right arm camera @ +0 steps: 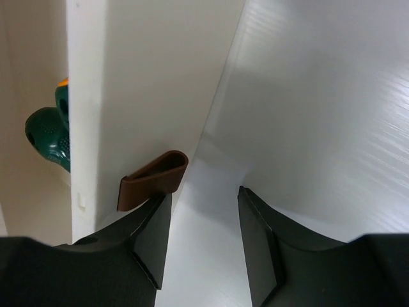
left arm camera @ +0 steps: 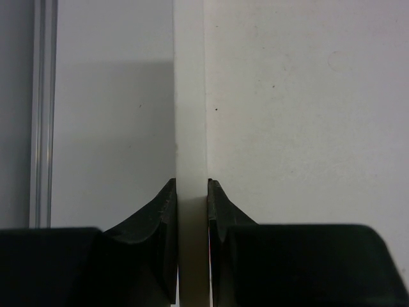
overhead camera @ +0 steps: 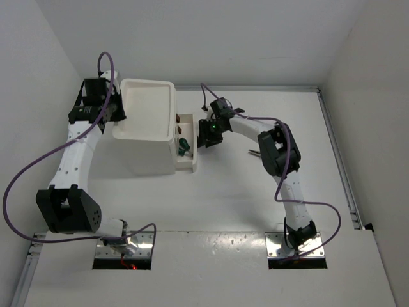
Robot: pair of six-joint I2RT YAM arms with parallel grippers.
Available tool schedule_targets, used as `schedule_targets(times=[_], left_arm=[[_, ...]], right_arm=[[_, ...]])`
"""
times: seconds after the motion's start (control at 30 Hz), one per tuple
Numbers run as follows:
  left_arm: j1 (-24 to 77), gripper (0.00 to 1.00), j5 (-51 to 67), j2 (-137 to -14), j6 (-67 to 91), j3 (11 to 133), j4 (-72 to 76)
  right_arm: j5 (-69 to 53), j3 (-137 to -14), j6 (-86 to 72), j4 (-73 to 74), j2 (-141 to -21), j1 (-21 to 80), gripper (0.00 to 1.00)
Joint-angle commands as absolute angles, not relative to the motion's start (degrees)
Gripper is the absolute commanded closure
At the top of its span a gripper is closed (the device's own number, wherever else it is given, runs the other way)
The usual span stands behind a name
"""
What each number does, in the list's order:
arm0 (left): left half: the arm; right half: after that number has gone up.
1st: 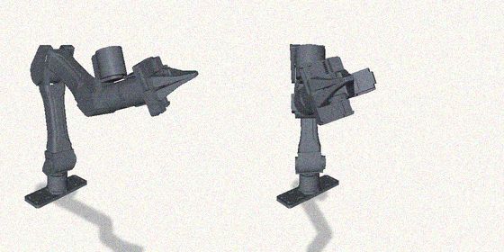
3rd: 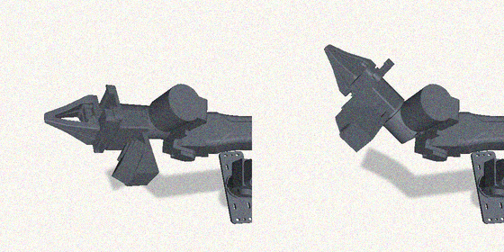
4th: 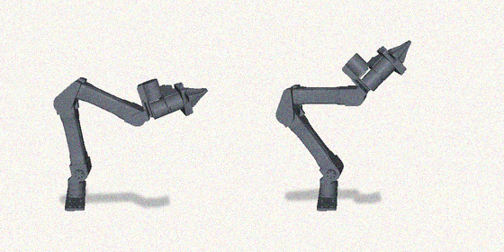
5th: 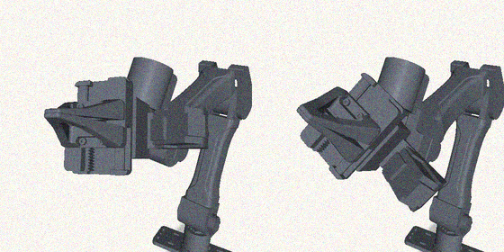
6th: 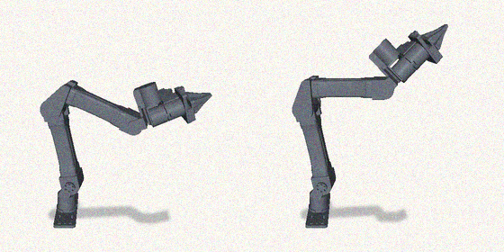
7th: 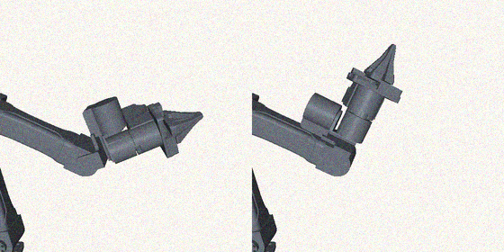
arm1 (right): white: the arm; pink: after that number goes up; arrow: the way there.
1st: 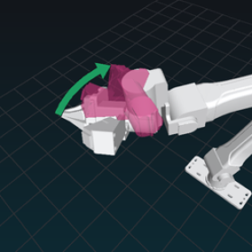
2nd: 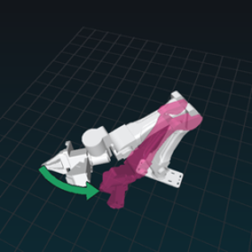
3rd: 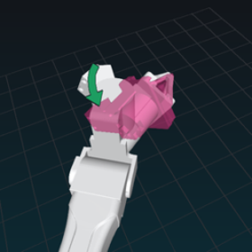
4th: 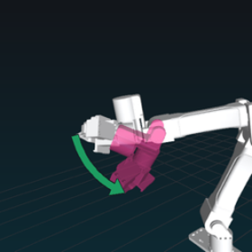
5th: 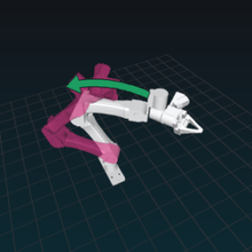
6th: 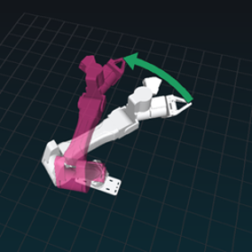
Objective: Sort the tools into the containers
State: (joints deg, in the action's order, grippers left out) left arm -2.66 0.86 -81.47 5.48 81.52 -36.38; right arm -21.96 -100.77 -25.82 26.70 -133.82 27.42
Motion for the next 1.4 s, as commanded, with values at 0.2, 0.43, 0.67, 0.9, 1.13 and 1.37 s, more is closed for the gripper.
schedule_targets(times=[0.2, 0.43, 0.67, 0.9, 1.13, 1.37], left_arm=[[-1.67, 1.0, 6.32, -82.35, 3.78, 77.7, -37.18], [-1.67, 1.0, 6.86, -82.88, 3.78, 77.7, -36.65], [-1.67, 1.0, 6.86, -82.88, 3.78, 76.56, -36.65], [-1.67, 1.0, 6.25, -82.36, 3.78, 76.55, -35.6], [-1.67, 0.94, 5.71, -82.35, 4.31, 76.55, -35.6], [-1.67, 0.59, 7.29, -81.83, 4.83, 77.6, -35.07]], right_arm=[[-26.7, -103.63, -30.32, 18.2, -135.26, 29.62, 0.53], [-34.53, -104.5, -36.56, 11.51, -138.25, 30.15, 0.51], [-41.39, -104.5, -43.76, 4.49, -139.92, 31.29, 0.44], [-49.31, -98.18, -53.96, -8.7, -139.05, 30.68, 0.41], [-51.85, -86.26, -53.26, -10.71, -130.72, 24.01, 0.43], [-57.66, -73.67, -71.86, -39.67, -126.3, 19.96, 0.43]])
